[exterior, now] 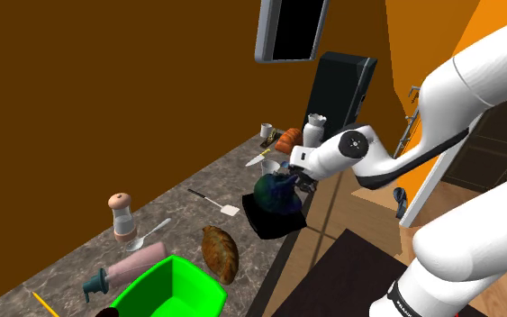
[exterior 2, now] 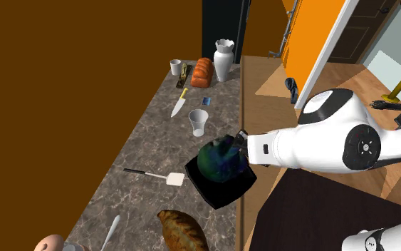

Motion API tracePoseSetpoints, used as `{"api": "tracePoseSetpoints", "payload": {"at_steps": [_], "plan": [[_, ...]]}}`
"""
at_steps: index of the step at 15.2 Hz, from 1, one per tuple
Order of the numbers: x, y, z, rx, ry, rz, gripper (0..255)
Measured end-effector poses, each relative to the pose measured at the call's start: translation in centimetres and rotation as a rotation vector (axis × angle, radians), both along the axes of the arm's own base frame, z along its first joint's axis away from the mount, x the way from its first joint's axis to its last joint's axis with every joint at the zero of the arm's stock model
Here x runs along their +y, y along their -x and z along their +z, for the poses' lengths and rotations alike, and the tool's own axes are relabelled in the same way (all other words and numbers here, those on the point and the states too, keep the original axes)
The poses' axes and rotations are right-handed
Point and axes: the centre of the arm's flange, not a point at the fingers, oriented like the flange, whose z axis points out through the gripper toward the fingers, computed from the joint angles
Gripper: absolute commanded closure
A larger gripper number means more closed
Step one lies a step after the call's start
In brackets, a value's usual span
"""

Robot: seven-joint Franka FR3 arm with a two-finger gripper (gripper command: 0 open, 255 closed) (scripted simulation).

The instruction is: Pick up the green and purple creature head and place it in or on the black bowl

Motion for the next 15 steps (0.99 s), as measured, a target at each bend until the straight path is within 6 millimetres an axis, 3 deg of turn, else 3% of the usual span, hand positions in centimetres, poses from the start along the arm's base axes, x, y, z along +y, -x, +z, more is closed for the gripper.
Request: {"api": "tracePoseSetpoints", "payload": {"at_steps": [4,10,11,15], "plan": [[0.0,-0.1,-2.0,0.000,-0.001,0.000,255],[-0.1,0.1,-2.4,-0.001,-0.001,0.000,255],[-0.1,0.1,-2.4,-0.001,-0.001,0.000,0],[-0.1,0.0,-2.3,-0.004,0.000,0.000,0]]}}
